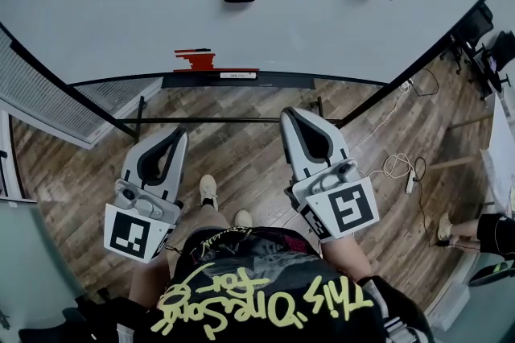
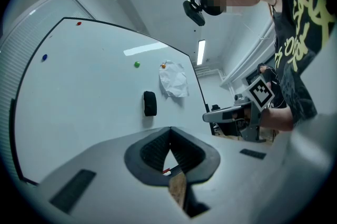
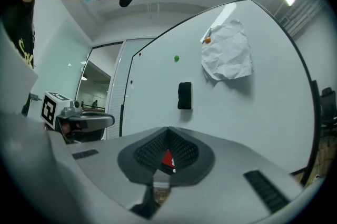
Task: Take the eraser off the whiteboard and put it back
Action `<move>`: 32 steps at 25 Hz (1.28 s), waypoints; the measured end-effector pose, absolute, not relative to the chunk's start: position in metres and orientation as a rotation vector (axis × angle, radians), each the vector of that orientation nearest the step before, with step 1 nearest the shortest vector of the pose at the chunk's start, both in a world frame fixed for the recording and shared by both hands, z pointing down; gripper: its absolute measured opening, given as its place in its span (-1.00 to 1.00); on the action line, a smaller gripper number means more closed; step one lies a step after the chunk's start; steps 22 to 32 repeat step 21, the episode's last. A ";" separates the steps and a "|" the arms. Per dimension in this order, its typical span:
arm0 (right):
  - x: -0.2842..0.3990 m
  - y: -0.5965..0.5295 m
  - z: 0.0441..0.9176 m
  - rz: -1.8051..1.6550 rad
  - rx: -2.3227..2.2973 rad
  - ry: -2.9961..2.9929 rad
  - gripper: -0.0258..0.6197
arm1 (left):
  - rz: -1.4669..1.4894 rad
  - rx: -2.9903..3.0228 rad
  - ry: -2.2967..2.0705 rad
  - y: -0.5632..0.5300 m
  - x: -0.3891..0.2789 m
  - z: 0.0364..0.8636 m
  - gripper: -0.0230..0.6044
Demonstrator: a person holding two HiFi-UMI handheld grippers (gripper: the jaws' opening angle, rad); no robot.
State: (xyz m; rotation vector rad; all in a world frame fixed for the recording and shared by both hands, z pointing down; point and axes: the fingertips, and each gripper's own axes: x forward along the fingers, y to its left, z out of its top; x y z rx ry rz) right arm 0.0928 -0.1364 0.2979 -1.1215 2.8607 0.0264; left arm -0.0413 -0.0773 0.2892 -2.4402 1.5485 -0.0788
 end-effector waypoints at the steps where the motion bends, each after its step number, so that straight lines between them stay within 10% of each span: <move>1: 0.093 -0.136 0.298 0.026 -1.120 2.863 -0.89 | -0.079 -2.440 1.549 -0.077 -0.041 0.289 -0.90; 32: 0.088 -0.121 0.296 0.057 -1.110 2.870 -0.89 | -0.061 -2.458 1.590 -0.065 -0.045 0.290 -0.90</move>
